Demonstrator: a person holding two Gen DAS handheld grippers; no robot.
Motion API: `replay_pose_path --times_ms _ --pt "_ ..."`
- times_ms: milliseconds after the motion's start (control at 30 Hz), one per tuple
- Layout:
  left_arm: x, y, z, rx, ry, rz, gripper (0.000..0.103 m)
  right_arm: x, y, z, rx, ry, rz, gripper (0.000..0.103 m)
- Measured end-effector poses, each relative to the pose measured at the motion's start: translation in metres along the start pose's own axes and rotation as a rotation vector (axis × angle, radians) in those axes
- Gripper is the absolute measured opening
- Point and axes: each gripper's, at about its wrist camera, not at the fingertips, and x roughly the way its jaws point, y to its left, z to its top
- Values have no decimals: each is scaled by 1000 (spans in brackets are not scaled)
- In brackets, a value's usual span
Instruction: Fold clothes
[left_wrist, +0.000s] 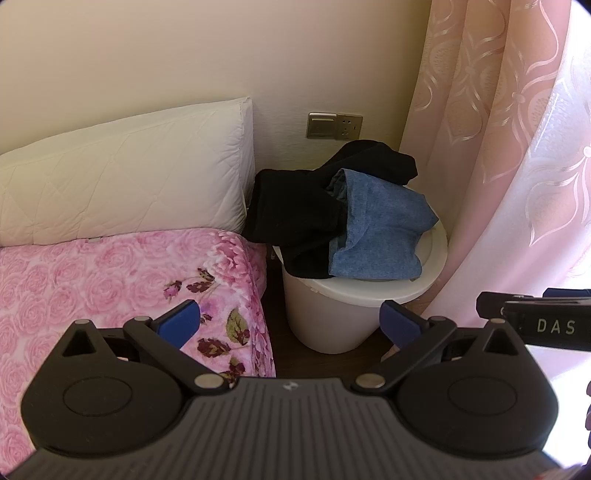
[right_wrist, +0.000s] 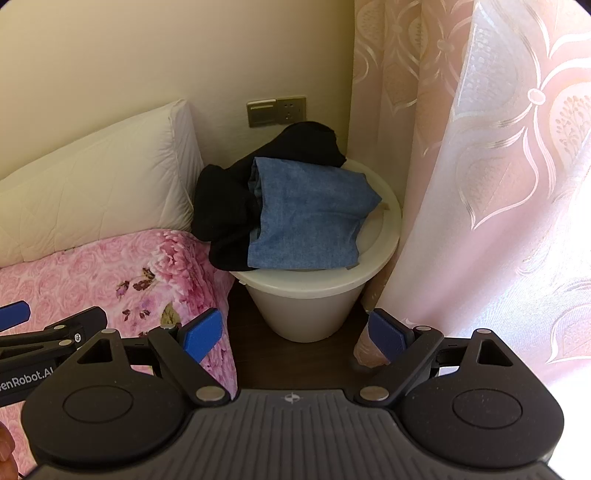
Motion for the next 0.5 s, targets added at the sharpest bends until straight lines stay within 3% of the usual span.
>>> replay_pose_path --times_ms 500 --pt "5 14 12 -16 -3 1 102 6 7 12 -8 -8 -2 89"
